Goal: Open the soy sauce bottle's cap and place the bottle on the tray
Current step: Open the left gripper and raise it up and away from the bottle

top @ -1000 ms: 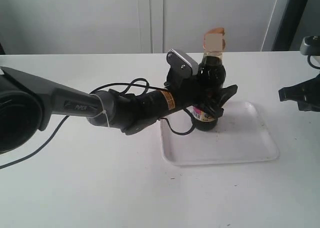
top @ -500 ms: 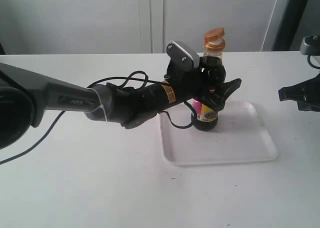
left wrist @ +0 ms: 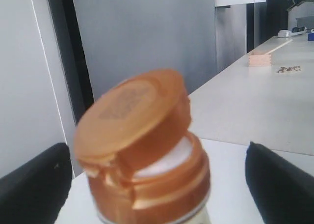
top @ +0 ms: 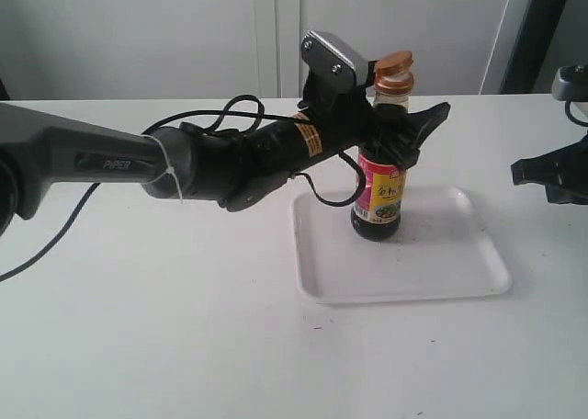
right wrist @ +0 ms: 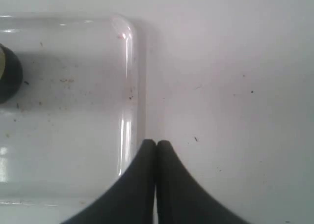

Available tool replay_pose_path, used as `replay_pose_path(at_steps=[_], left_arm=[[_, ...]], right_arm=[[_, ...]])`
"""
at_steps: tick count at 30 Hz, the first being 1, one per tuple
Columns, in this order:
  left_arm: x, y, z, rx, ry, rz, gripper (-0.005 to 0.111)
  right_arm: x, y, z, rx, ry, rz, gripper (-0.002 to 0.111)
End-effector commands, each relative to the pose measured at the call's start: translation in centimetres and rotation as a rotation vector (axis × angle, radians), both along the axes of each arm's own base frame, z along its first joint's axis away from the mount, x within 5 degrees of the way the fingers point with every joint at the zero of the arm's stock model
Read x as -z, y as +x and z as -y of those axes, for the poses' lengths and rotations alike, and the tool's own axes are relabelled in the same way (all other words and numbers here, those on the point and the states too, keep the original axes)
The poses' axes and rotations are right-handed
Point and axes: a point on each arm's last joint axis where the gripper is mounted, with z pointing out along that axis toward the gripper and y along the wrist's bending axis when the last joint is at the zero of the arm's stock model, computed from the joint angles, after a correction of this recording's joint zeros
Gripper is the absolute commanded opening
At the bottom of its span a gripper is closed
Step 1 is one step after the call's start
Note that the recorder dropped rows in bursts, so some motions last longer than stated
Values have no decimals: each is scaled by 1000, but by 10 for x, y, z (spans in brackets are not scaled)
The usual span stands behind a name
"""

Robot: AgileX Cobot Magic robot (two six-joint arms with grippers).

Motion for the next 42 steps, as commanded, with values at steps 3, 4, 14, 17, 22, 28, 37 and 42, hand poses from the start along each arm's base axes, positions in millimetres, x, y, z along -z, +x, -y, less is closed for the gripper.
replay_pose_path(at_steps=[3, 4, 14, 17, 22, 28, 37, 42], left_arm=[[-15, -3, 0, 4, -43, 32, 96], [-16, -3, 0, 6, -56, 37, 96], [-46, -8, -6, 1, -102, 85, 96], [-58, -11, -8, 0, -117, 103, 96], [-72, -13, -11, -4, -127, 118, 96], [-86, -18, -14, -2, -76, 129, 94], [-110, -28, -25, -32, 93, 104, 64], [-125, -35, -32, -39, 178, 123, 31]], right_arm=[[2, 1, 0, -1, -2, 1, 0], [2, 1, 0, 0, -1, 1, 0], [2, 1, 0, 1, 0, 1, 0], [2, 1, 0, 1, 0, 1, 0], [2, 1, 0, 4, 7, 2, 0], [2, 1, 0, 0, 4, 2, 0], [2, 1, 0, -12, -3, 3, 0], [2, 1, 0, -13, -3, 3, 0]])
